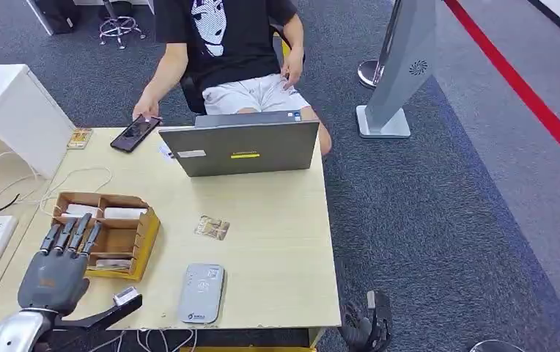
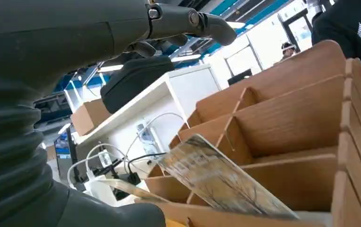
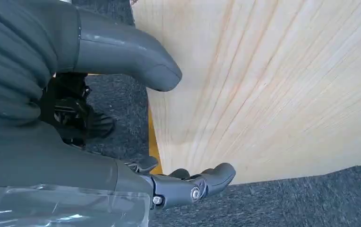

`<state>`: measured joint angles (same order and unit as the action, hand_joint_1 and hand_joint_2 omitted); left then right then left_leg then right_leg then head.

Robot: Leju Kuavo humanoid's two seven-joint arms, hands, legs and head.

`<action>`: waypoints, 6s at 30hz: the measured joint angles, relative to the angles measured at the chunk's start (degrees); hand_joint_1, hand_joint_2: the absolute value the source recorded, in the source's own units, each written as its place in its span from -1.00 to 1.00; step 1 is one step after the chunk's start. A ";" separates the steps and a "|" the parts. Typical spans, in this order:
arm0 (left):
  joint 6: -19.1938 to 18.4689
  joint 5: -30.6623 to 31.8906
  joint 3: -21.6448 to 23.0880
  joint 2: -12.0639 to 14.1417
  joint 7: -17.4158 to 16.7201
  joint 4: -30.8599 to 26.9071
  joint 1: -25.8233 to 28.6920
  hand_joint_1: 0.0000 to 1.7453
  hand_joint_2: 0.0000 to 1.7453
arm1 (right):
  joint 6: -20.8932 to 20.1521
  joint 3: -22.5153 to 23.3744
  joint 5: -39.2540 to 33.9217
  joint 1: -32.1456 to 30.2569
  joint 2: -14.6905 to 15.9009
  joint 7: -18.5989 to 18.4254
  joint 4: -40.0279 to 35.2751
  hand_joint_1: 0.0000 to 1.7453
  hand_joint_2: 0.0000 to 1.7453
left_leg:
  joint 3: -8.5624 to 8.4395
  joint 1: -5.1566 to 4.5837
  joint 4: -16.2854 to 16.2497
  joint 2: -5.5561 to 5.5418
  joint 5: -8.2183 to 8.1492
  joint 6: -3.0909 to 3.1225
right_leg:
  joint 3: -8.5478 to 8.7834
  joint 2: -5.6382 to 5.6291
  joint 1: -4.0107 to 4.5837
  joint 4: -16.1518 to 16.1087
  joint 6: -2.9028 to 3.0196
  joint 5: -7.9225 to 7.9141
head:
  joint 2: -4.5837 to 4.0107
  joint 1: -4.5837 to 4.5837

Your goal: Pass the card to the sensor for recognition and then transmit it.

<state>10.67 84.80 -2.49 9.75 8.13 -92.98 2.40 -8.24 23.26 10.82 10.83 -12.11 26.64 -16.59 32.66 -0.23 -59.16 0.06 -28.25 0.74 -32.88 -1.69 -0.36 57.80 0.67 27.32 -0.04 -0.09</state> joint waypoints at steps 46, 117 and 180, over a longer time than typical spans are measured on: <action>0.42 0.07 1.36 -4.35 -0.96 -9.57 -9.05 1.00 1.00 | -0.07 -0.63 1.92 0.03 -0.02 -0.83 -0.28 -1.00 1.00 | -0.02 0.03 0.00 0.01 0.05 -0.07 | -0.01 -0.01 0.02 0.02 0.04 -0.05 | 0.00 0.00; -4.29 -89.34 -42.34 -29.75 21.18 8.59 11.75 -1.00 1.00 | -8.66 12.72 -3.50 -5.96 -0.39 0.89 -1.53 -1.00 1.00 | 0.21 -0.11 0.05 -0.39 -0.09 0.00 | -0.11 0.45 -0.11 0.01 -0.05 0.24 | 0.00 0.00; -9.57 -79.82 -11.88 -12.18 -6.90 72.79 3.84 -1.00 -1.00 | 9.27 -13.67 -6.86 -17.39 9.59 -27.71 -3.54 -1.00 -1.00 | 0.14 -0.24 0.03 -0.70 -0.21 0.26 | 0.07 0.71 -0.25 -0.01 -0.28 0.40 | 0.00 -0.02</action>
<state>1.09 4.99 -14.37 -2.43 1.22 -20.20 6.24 1.03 9.58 3.96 -6.56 -2.51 -1.07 -20.13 32.80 -0.47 -59.13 -0.64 -28.46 0.99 -32.81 -0.98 -0.61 57.79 0.38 27.72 -0.04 -0.11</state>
